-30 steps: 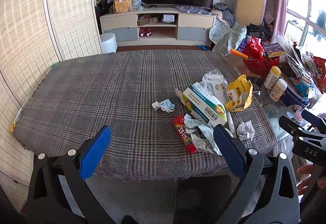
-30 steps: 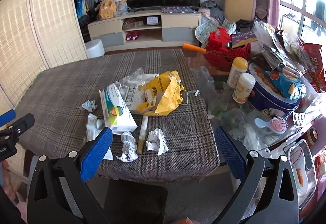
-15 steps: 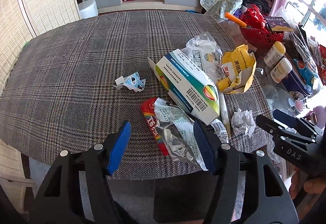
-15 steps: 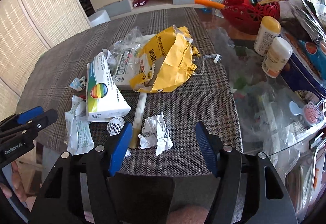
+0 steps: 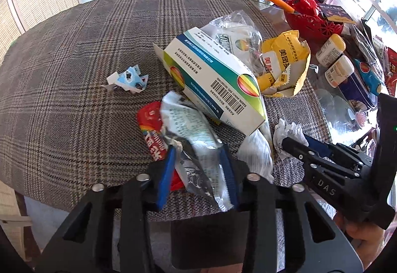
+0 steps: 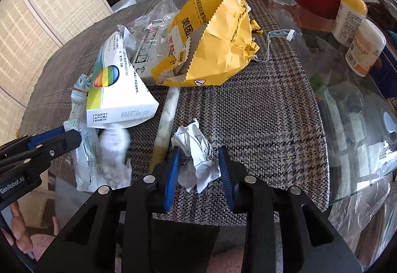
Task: Collect trash
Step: 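Grasp the crumpled white tissue with the right tool while the left tool grasps the silver foil wrapper, then lift the tissue with the right tool while the left tool lifts the foil wrapper toward the bin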
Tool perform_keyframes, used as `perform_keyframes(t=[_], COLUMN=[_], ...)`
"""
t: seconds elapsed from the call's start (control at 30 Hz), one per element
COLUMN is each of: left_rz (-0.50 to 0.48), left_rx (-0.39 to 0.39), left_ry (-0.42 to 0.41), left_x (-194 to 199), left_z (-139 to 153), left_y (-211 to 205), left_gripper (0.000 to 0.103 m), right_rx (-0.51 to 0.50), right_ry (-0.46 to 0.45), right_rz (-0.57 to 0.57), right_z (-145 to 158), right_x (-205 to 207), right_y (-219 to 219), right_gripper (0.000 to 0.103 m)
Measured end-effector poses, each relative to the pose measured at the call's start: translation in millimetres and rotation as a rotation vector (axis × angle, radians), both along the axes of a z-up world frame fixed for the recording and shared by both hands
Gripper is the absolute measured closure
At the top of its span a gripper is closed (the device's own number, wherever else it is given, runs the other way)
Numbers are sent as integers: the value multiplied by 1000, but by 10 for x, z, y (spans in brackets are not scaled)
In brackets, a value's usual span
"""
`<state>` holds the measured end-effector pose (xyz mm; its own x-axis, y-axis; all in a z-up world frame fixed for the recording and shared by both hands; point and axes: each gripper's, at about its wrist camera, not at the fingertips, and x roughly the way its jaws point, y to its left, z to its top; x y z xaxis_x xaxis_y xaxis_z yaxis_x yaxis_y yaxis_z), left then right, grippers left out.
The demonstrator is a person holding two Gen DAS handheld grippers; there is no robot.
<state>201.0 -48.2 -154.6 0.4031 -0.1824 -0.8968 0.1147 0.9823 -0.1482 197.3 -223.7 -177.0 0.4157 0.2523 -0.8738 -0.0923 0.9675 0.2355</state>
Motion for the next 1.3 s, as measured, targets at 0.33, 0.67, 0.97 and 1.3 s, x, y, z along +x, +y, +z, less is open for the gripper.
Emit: perform_keyframes(t=[0.33,0.67,0.97,1.3], left_rz=[-40,-48,-20,-95], left_rx=[-66,-31,-31,-29], left_ry=[25,-37,-134,-258], left_x=[151,67,-275,-1278], left_z=[-104,117,619,852], left_y=[-192,-221,5,43], left_gripper=[86,99,100,100], right_rx=[14,17,18,17], right_ry=[-28,-86,-164,-240], right_rz=[-1,-37,-16,18], right_z=[64,302,677,927], right_x=[-39,-130,-392,-1153], right_y=[-91,-227,-133,41], right_gripper=[89,90,90,90])
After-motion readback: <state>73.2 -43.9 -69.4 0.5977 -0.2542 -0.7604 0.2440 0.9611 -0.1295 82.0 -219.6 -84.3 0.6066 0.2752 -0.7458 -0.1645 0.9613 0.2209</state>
